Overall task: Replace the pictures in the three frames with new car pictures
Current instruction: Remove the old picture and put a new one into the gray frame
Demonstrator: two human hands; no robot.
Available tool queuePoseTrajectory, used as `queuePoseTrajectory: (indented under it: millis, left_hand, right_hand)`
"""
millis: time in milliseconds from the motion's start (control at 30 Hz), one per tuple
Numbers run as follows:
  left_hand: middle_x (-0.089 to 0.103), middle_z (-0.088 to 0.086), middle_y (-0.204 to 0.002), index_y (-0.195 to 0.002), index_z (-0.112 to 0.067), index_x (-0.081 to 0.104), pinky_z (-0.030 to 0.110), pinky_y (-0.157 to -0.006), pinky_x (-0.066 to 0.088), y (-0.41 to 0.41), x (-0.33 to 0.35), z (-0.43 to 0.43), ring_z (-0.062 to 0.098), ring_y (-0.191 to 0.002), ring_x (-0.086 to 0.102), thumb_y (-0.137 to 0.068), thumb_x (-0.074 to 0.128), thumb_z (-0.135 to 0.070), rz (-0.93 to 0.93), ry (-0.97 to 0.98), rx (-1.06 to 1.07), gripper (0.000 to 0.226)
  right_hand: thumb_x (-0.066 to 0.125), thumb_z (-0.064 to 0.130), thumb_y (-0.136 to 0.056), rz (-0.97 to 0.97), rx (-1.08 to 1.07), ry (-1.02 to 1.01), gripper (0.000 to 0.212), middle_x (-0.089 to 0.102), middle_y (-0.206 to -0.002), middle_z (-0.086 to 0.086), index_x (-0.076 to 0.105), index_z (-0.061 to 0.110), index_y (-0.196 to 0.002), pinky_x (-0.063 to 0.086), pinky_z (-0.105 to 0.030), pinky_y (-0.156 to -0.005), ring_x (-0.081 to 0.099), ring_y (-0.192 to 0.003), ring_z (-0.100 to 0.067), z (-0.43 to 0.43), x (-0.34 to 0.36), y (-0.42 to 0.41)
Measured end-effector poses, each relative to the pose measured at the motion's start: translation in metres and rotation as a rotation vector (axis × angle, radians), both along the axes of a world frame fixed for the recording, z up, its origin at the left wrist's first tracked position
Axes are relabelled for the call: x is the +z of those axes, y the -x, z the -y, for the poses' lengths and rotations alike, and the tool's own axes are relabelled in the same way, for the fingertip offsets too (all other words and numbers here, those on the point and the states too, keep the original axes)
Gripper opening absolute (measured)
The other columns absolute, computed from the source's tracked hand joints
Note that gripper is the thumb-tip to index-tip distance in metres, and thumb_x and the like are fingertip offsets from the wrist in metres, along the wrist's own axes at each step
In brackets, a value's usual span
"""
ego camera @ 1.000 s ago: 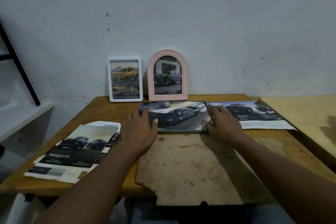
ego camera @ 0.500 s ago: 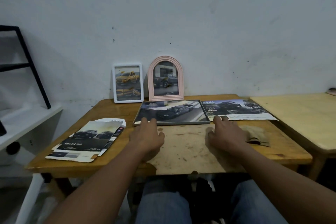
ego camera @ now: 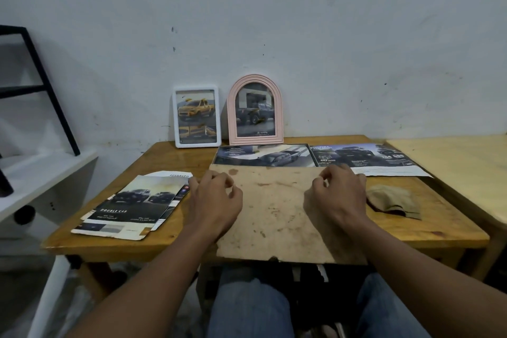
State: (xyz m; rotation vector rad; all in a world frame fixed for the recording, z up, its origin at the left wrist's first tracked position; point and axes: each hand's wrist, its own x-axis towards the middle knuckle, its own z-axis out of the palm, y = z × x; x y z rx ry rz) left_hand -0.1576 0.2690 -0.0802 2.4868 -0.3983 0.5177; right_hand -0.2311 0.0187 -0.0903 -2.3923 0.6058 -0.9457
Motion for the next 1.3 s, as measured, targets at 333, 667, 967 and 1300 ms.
queuePoseTrajectory:
  millis: [333, 667, 967, 1300]
  left_hand:
    - [0.057, -0.010, -0.133, -0.117, -0.025, 0.071, 0.038, -0.095, 0.046, -0.088, 0.017, 0.019, 0.021, -0.124, 0.043, -0.092, 0.064, -0.042, 0.040, 0.033, -0.035, 0.031]
    - [0.048, -0.005, -0.148, -0.133, -0.025, 0.063, 0.041, -0.104, 0.040, -0.174, 0.024, 0.049, 0.027, -0.135, 0.030, -0.093, 0.063, -0.042, 0.026, -0.010, -0.123, 0.044]
    - [0.044, -0.004, -0.152, -0.138, -0.028, 0.059, 0.042, -0.108, 0.038, -0.197, 0.001, 0.048, 0.024, -0.140, 0.028, -0.092, 0.064, -0.043, -0.047, -0.051, -0.124, 0.049]
    - [0.059, -0.005, -0.138, -0.135, -0.023, 0.063, 0.038, -0.101, 0.044, -0.197, -0.006, 0.047, 0.021, -0.130, 0.044, -0.092, 0.065, -0.037, -0.062, -0.038, -0.171, 0.045]
  right_hand:
    - [0.060, 0.031, -0.087, 0.049, 0.127, -0.078, 0.009, 0.061, -0.101, 0.009, 0.067, 0.025, -0.085, 0.033, -0.033, -0.081, 0.047, -0.106, -0.027, 0.009, 0.024, -0.072]
    - [0.060, 0.039, -0.086, -0.028, 0.112, 0.098, 0.016, 0.058, -0.125, 0.013, 0.067, 0.030, -0.097, 0.036, -0.029, -0.081, 0.035, -0.117, -0.021, 0.042, 0.036, -0.159]
    - [0.052, 0.052, -0.082, -0.162, 0.166, 0.163, 0.029, 0.056, -0.129, 0.009, 0.064, 0.035, -0.102, 0.034, -0.037, -0.097, 0.037, -0.125, -0.025, 0.046, 0.010, -0.184]
    - [0.057, 0.042, -0.092, -0.174, 0.161, 0.066, 0.026, 0.057, -0.125, 0.002, 0.064, 0.026, -0.111, 0.043, -0.043, -0.097, 0.044, -0.120, -0.024, 0.042, 0.004, -0.172]
